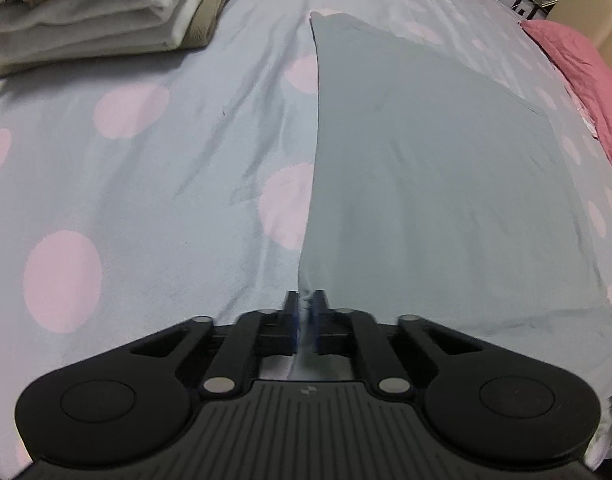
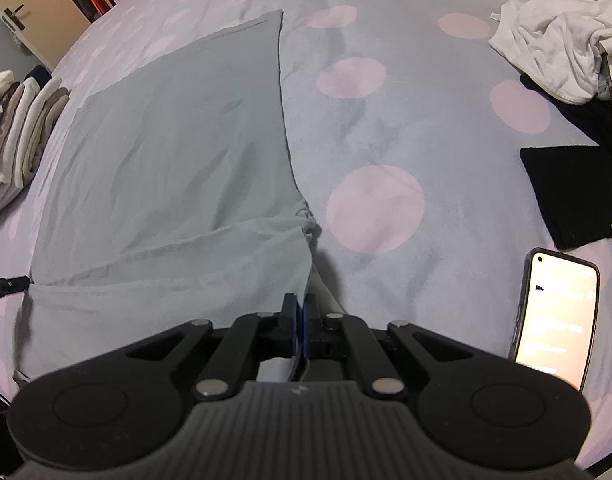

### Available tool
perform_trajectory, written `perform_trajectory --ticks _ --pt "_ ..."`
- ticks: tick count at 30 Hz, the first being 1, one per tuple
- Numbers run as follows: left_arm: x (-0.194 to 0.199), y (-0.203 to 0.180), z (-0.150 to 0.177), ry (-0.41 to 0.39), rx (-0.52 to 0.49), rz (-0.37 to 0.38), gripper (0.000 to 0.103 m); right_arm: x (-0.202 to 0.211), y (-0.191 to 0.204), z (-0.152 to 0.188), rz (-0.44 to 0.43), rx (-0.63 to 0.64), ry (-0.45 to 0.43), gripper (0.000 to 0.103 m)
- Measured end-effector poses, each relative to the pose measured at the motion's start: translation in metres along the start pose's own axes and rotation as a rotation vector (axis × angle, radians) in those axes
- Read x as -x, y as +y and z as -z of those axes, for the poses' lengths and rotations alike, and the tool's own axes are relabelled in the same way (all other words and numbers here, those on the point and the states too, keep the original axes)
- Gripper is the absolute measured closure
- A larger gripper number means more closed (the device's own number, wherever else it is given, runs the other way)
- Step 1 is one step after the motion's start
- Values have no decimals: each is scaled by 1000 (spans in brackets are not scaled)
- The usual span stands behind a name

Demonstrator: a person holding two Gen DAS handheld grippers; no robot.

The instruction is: Fold clothes

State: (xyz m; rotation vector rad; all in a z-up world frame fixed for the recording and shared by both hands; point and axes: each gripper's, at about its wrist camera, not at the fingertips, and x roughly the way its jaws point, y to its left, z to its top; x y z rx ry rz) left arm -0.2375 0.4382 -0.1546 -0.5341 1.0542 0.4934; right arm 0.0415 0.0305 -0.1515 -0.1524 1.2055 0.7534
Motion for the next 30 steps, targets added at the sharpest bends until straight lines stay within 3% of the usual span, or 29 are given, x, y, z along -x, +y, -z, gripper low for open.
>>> perform_trajectory --ticks 7,9,18,20,22,24,30 --pt "27 4 -2 -107 27 -27 103 30 -4 -5 -65 -34 -109 99" --pt "27 6 -3 -120 42 -46 103 26 -6 -10 -45 -44 -119 99" --pt "11 -2 -7 -117 -47 -81 103 -14 -17 -15 26 -72 -50 100" --pt "17 0 -6 -138 -48 -101 101 -15 -20 -14 23 -89 -51 95" --pt "23 2 -4 -127 -61 -85 97 -11 -21 -12 17 -101 -66 89" --pt "28 -2 2 -92 -97 -72 94 -9 -21 -11 0 -111 -61 70" --pt "38 -12 34 30 -248 -91 84 -5 -10 -5 -14 -83 -50 69"
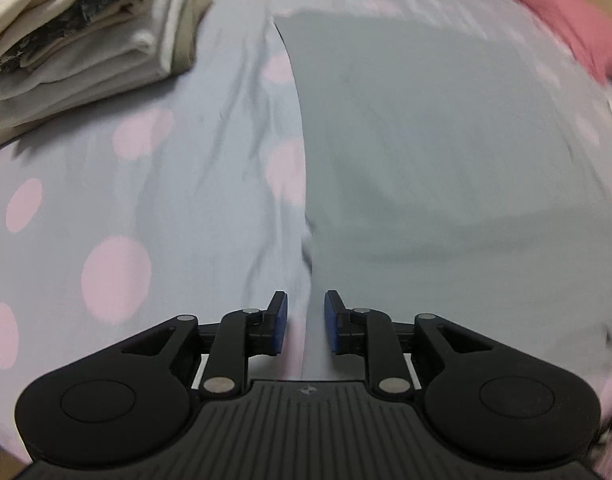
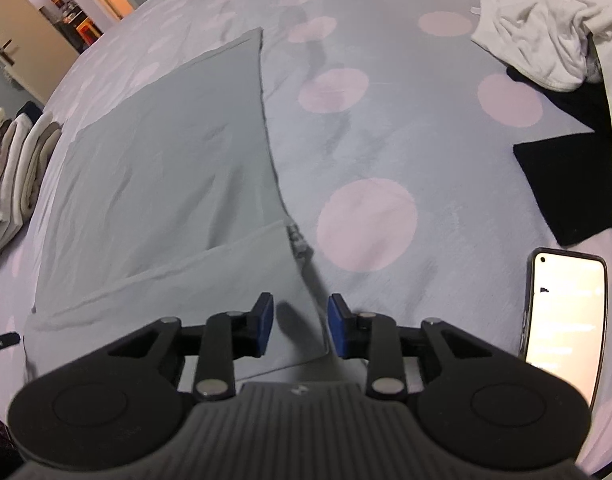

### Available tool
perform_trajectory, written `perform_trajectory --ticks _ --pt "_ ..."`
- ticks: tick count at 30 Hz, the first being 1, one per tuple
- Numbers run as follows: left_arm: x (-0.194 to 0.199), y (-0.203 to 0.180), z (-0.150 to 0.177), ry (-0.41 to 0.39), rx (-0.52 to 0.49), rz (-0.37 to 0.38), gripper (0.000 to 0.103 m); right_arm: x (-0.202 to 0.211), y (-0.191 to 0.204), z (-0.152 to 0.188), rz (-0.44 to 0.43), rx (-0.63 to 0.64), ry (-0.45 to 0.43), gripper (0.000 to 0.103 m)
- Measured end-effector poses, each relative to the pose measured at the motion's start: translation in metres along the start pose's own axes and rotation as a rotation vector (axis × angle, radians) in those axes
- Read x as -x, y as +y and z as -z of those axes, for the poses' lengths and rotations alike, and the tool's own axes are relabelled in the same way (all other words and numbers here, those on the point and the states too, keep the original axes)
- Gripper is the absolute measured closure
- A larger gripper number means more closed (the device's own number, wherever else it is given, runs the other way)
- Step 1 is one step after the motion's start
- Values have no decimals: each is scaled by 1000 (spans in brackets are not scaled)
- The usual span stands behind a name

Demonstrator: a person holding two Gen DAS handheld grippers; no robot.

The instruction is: Fold clothes

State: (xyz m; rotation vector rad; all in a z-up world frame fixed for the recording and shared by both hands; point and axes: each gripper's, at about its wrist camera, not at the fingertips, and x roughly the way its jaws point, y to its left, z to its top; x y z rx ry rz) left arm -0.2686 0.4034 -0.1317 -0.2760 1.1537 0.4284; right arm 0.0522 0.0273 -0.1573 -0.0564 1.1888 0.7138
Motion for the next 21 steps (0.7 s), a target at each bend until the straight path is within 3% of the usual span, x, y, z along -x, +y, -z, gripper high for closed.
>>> perform_trajectory --ticks 16,18,21 --pt "-12 -5 66 314 -84 -41 84 6 4 31 62 47 59 69" --pt "-7 -6 71 292 -102 -67 84 10 4 32 61 46 46 69" --pt "10 -4 70 175 -109 -87 84 15 5 33 55 45 36 69"
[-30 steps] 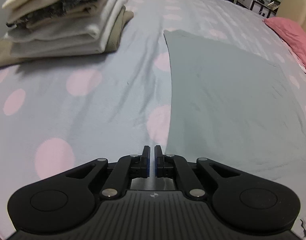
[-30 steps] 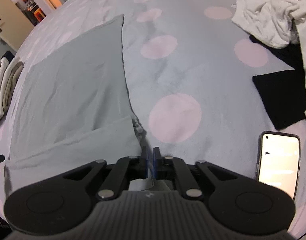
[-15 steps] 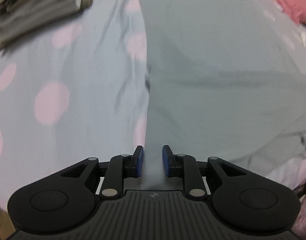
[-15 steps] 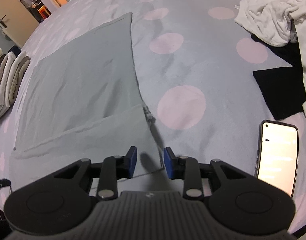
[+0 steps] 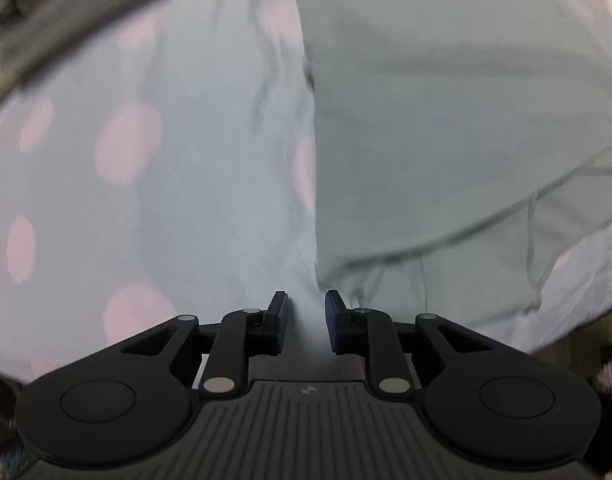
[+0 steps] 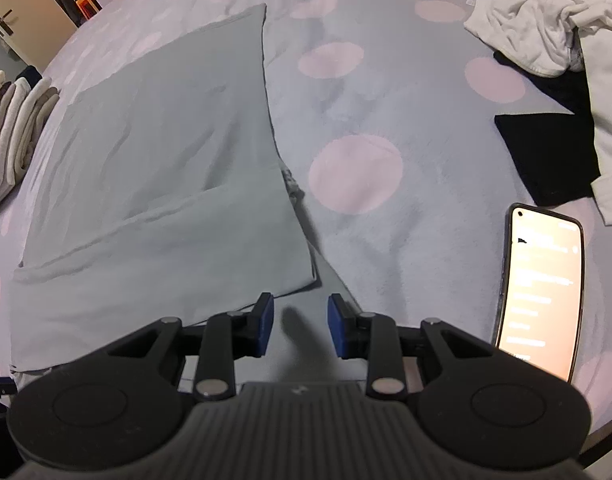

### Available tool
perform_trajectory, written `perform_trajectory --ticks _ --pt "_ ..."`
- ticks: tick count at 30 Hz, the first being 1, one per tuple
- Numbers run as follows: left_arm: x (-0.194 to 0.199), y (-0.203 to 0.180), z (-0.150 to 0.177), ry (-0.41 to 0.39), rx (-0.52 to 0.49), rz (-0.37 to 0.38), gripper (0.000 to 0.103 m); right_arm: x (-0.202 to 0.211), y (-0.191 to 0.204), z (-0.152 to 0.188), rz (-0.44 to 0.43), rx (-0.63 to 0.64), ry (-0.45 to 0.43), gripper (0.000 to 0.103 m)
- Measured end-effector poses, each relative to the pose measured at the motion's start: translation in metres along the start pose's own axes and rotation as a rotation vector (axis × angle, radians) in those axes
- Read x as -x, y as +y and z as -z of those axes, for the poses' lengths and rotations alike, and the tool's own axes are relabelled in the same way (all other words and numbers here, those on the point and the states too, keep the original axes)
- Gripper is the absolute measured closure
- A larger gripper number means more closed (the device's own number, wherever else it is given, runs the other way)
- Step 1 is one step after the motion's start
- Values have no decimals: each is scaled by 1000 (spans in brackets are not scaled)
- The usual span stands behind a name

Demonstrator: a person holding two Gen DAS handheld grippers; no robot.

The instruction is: Fold clothes

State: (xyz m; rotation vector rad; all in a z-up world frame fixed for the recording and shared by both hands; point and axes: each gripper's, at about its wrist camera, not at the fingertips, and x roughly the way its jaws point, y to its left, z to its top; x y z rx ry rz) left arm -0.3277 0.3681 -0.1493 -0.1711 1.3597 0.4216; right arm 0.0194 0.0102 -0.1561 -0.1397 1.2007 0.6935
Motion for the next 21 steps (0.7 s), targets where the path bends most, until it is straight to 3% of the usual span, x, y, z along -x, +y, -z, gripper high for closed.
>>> perform_trajectory --ticks 3,9,12,16,21 --pt "9 -2 2 -68 -38 -51 84 3 2 1 -7 6 -6 69" --pt "-5 -18 8 -61 -193 -138 86 7 10 0 -24 27 -15 69" --pt "-13 -26 9 -54 -259 -109 88 8 13 1 -33 33 -18 69" --pt "-18 -36 12 -102 -346 -122 90 8 17 0 -40 43 -17 69" --pt "-7 -44 14 -168 -385 -38 90 9 20 1 -49 53 -23 69"
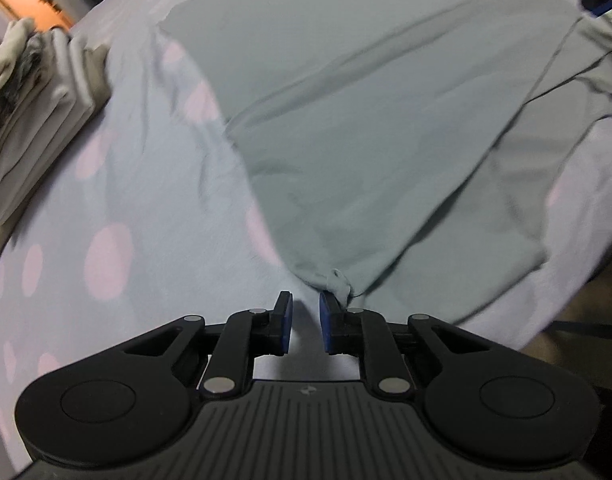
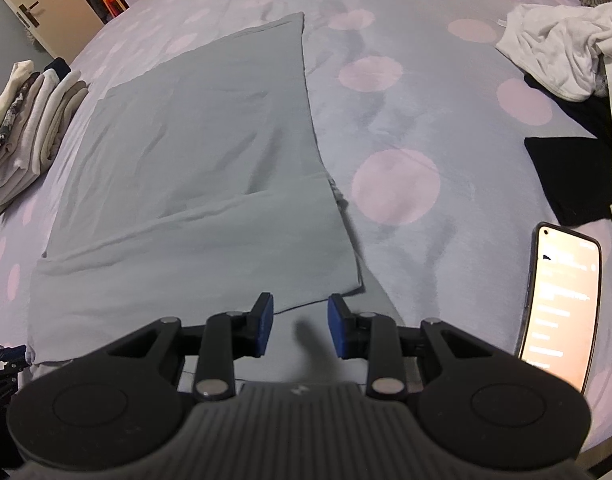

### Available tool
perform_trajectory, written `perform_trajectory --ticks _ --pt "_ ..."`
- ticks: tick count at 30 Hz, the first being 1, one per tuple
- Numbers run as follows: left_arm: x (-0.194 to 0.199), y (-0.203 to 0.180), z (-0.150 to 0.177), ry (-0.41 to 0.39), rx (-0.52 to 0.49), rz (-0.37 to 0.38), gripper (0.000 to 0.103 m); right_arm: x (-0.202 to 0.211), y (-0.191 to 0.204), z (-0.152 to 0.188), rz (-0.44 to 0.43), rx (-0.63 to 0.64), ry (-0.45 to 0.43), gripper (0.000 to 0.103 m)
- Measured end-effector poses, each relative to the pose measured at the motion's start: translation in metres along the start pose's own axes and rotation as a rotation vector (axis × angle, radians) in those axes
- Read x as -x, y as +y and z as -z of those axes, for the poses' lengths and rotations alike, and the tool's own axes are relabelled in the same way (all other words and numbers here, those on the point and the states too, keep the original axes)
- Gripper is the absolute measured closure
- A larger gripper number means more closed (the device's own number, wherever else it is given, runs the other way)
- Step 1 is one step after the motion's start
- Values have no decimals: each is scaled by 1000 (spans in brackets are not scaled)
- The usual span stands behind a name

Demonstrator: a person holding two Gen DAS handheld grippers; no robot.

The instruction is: Fold clothes

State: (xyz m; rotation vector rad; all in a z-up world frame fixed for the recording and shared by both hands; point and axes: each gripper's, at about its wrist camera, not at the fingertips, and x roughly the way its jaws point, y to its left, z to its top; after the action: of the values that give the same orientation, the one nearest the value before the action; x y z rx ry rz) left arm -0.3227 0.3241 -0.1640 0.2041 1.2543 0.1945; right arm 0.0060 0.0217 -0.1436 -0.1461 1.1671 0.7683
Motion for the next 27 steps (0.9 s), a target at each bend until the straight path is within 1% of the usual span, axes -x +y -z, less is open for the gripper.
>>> perform_trajectory --ticks 7,16,20,24,25,27 --pt "11 -13 -1 -46 -33 66 90 0 -1 1 3 -4 3 69" --pt "21 -11 -3 -111 -22 150 90 -3 0 1 4 0 9 69" --pt "15 -7 -4 -77 7 115 90 -3 1 1 7 2 10 68" --pt "17 -2 -4 -85 37 131 90 -3 3 1 9 13 8 68" --pt "15 1 -5 -72 53 130 96 -3 3 1 9 14 8 68" --pt "13 7 -5 -46 93 134 100 -4 3 1 11 17 8 67"
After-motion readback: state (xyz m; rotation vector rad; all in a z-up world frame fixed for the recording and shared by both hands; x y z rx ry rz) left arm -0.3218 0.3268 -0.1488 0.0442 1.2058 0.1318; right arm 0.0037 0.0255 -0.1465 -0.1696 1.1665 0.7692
